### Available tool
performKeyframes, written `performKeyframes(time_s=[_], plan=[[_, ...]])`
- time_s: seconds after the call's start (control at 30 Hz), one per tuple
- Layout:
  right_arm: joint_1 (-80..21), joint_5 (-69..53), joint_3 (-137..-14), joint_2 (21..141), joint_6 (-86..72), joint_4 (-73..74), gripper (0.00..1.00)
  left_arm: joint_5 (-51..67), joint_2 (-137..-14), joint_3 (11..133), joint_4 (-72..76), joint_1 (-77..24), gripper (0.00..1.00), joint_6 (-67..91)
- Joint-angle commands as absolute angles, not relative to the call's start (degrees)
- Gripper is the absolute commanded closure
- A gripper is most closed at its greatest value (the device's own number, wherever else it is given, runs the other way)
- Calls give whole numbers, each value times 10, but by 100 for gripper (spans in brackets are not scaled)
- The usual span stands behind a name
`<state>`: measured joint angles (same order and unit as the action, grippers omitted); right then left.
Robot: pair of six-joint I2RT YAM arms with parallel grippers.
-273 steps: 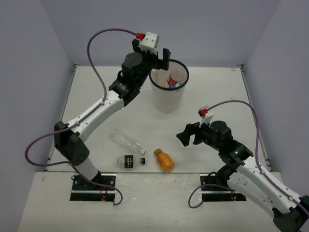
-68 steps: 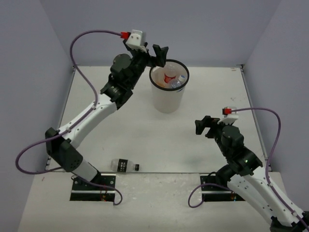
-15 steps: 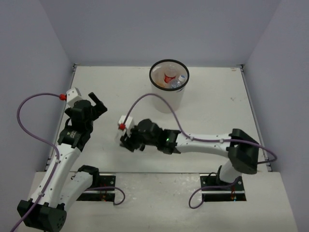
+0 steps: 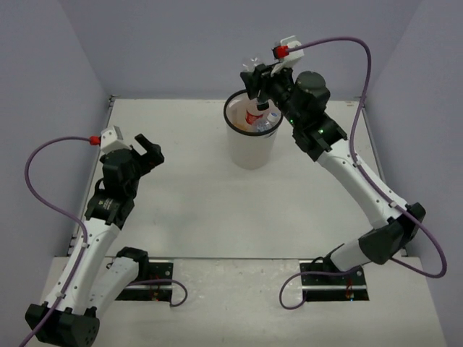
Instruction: Put the plastic bottles in the bin
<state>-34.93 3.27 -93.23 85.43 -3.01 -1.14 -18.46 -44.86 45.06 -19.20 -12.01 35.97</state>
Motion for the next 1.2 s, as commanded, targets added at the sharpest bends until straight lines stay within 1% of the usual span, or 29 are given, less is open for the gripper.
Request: performKeyframes(time_s=[0.0, 0.07, 0.17, 0.27, 0.3, 0.33, 0.37, 0.4, 0.43, 0.47, 0.5, 0.53, 0.77, 0.93, 1.03, 1.07, 1.17], plan=[[-307, 6, -977, 938, -61, 77, 74, -163, -439, 448, -163, -115, 0, 335], [-303, -19, -997, 967, -60, 89, 73, -161, -440, 447, -162, -115, 0, 336], [-303, -54, -1041, 1011, -71, 127, 68, -154, -447, 448, -158, -115, 0, 337], [-303, -36, -1049, 1034, -82, 141, 66, -154, -454, 454, -164, -115, 0, 335], [-303, -19, -1047, 1040, -85, 144, 64, -155, -455, 457, -167, -115, 0, 334], [-303, -7, -1042, 1042, -87, 145, 58, -156, -456, 459, -170, -115, 0, 333], [-303, -1, -1035, 1043, -91, 146, 47, -157, -456, 460, -172, -115, 0, 332], [-303, 0, -1028, 1042, -95, 147, 34, -159, -455, 461, -173, -115, 0, 332], [-303, 3, -1024, 1039, -98, 146, 27, -158, -453, 460, -172, -115, 0, 331], [-303, 9, -1018, 1035, -104, 144, 16, -158, -453, 460, -172, -116, 0, 331], [-303, 14, -1015, 1030, -107, 142, 7, -158, -452, 460, -172, -116, 0, 330], [-303, 17, -1013, 1024, -109, 140, 1, -157, -452, 460, -171, -115, 0, 330], [-302, 56, -1020, 946, -117, 145, 1, -150, -457, 469, -173, -115, 0, 332], [-285, 93, -963, 861, -143, 147, 1, -148, -459, 474, -176, -115, 0, 333], [-246, 115, -872, 765, -166, 161, 1, -143, -461, 475, -176, -115, 0, 333], [-240, 123, -847, 763, -173, 167, 1, -142, -462, 475, -177, -115, 0, 332], [-226, 175, -742, 653, -198, 179, 1, -143, -461, 471, -175, -115, 0, 332]])
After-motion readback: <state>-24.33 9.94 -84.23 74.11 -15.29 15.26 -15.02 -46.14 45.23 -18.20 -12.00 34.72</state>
